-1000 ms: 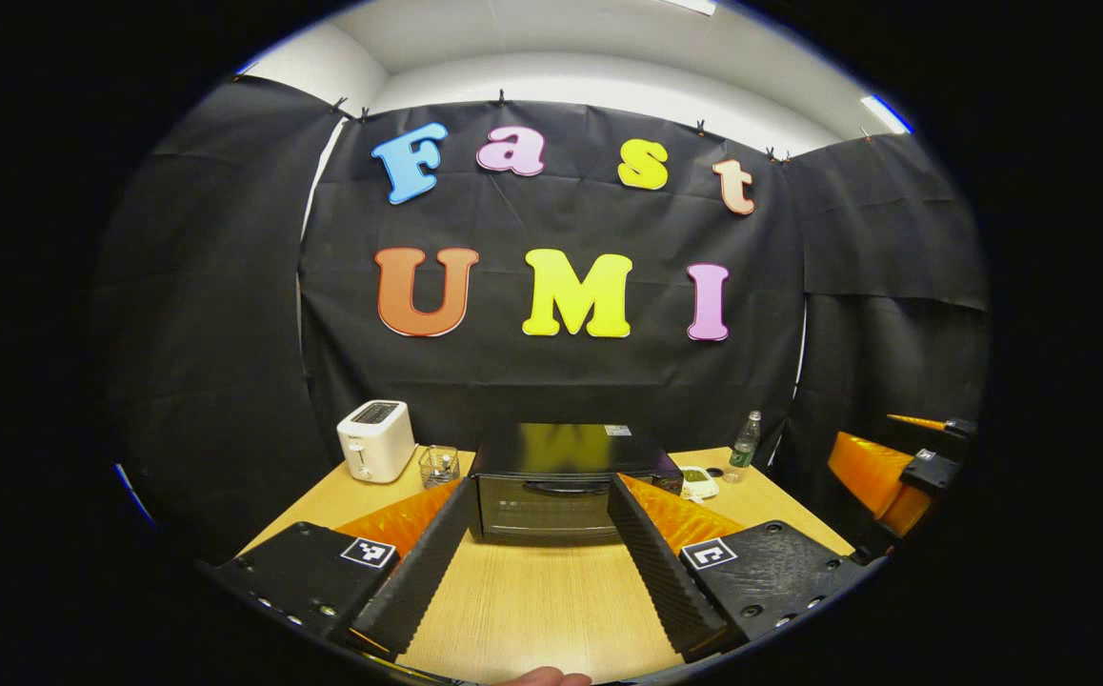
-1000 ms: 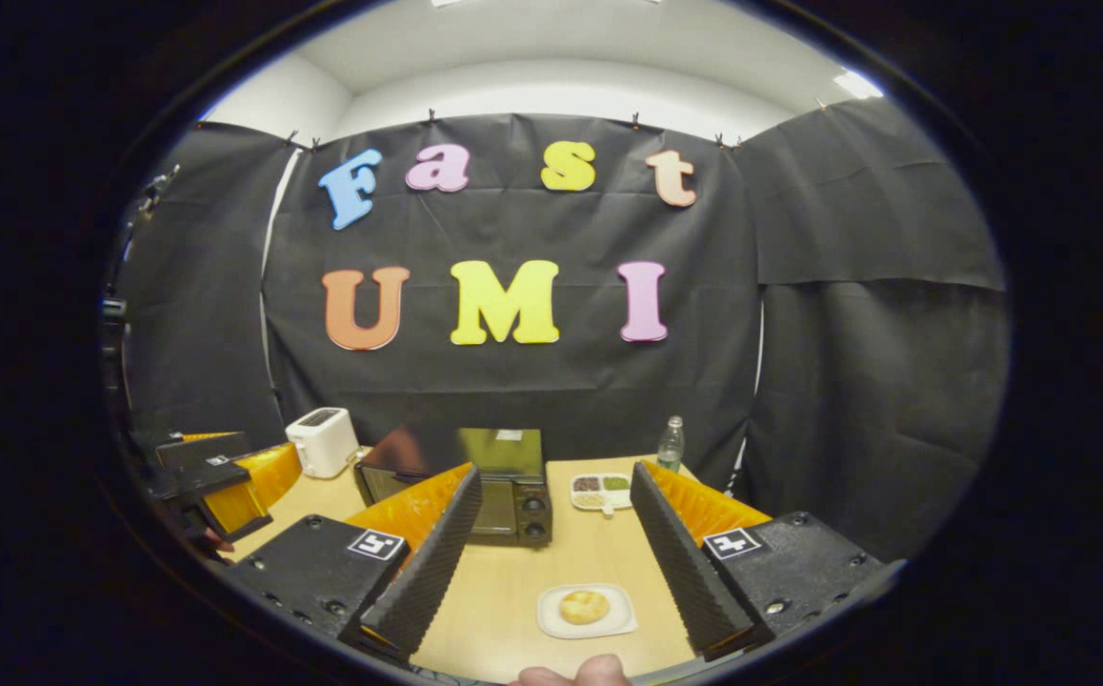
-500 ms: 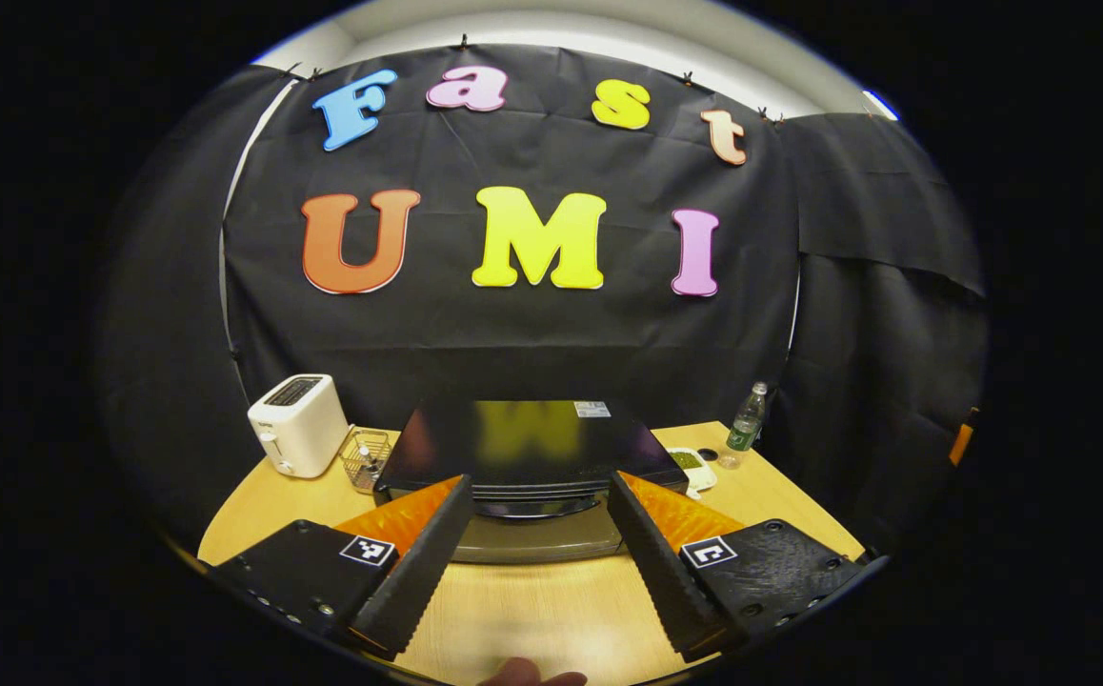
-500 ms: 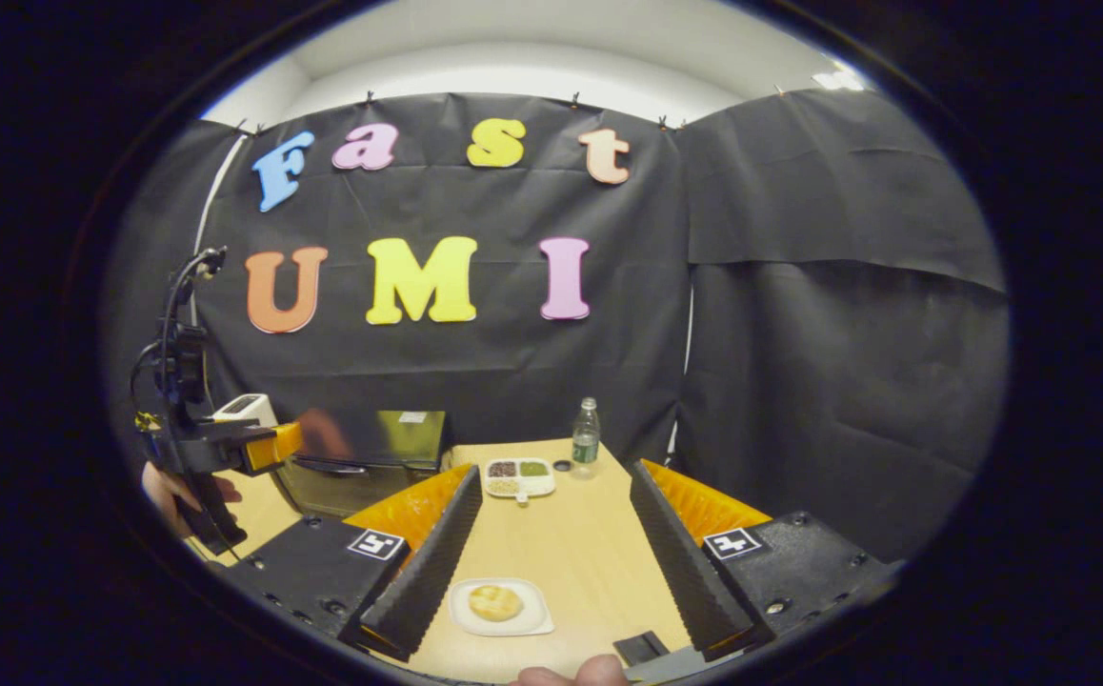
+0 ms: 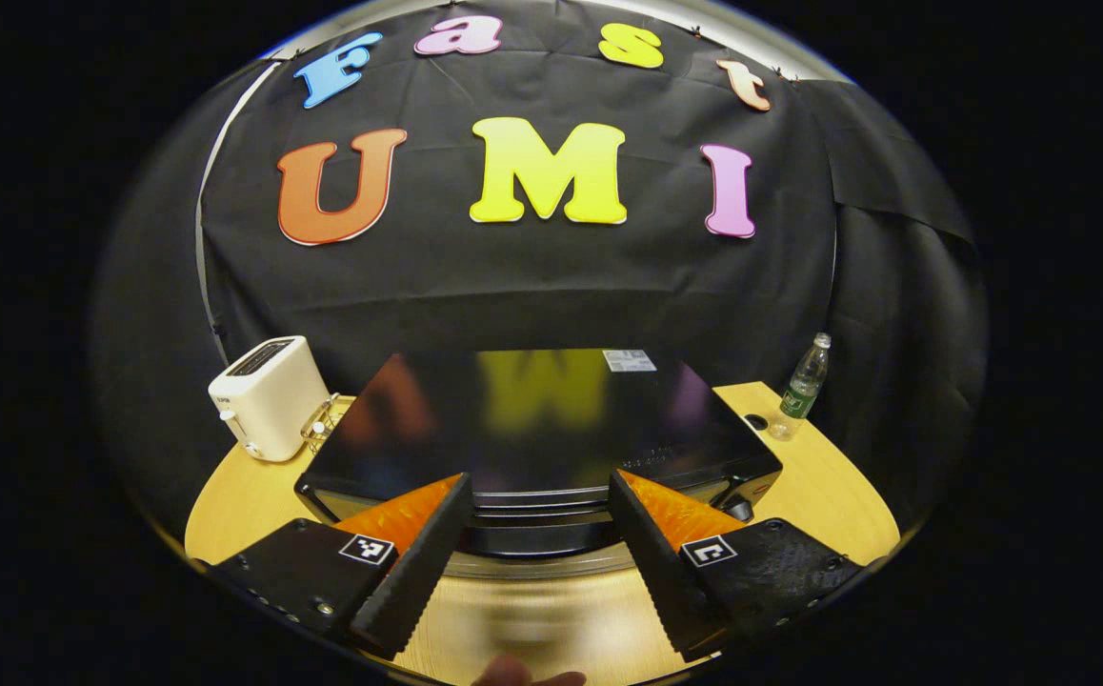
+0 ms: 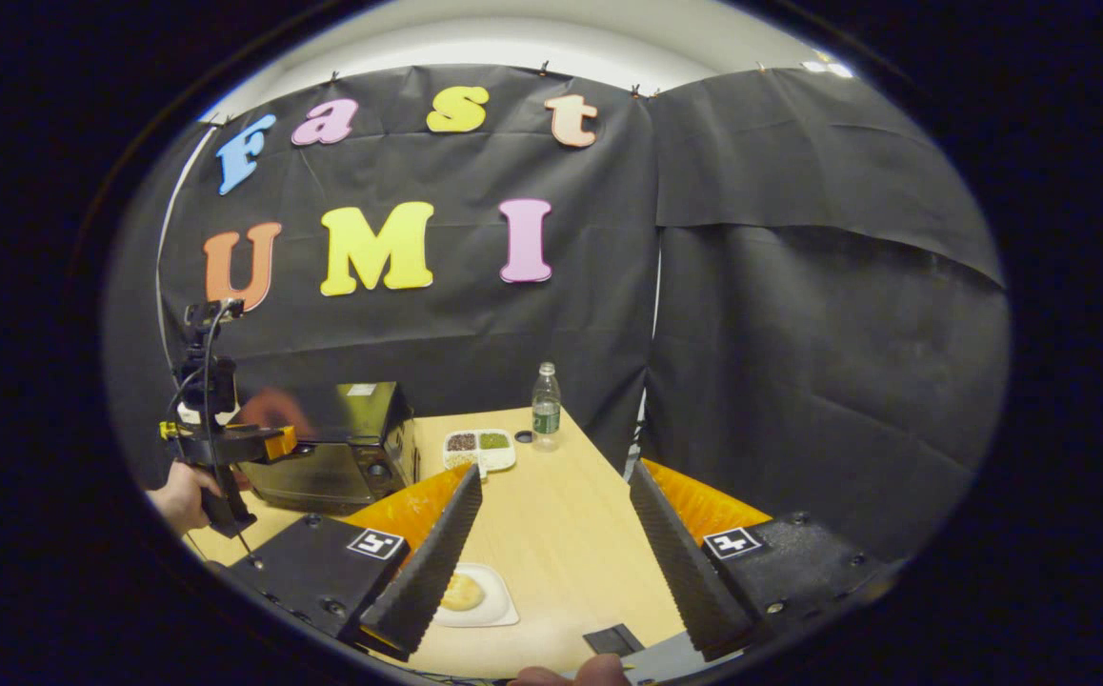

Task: Open the electric oven with the left hand, put the food in, and close the electric oven.

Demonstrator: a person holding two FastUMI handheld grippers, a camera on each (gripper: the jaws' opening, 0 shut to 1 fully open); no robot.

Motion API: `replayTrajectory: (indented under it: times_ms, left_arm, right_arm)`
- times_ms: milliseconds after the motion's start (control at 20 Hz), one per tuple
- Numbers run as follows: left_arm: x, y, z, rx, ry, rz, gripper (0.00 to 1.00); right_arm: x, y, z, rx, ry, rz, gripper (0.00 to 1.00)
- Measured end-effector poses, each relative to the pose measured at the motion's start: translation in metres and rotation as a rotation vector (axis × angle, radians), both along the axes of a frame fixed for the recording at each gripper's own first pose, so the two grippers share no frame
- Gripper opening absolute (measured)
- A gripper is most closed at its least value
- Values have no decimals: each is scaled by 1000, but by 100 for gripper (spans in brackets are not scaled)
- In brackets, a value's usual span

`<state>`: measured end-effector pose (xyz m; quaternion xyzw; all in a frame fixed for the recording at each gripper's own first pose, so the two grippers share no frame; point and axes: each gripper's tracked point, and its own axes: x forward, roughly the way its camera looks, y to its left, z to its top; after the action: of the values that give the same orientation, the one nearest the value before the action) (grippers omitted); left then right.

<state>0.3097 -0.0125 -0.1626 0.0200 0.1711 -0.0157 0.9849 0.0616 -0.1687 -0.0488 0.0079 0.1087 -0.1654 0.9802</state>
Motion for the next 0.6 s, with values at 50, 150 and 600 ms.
replayTrajectory:
  times_ms: [50,150,600]
  left_arm:
    - [1,-1,-3,13,-12,-10,84]
    - [-2,-3,-5,25,-18,-14,96]
    - [-59,0,-24,38,63,-36,98]
  right_arm:
    - [1,0,-1,-1,4,1,98]
    - [5,5,-6,4,14,12,99]
    - [-6,17,-9,17,4,30,98]
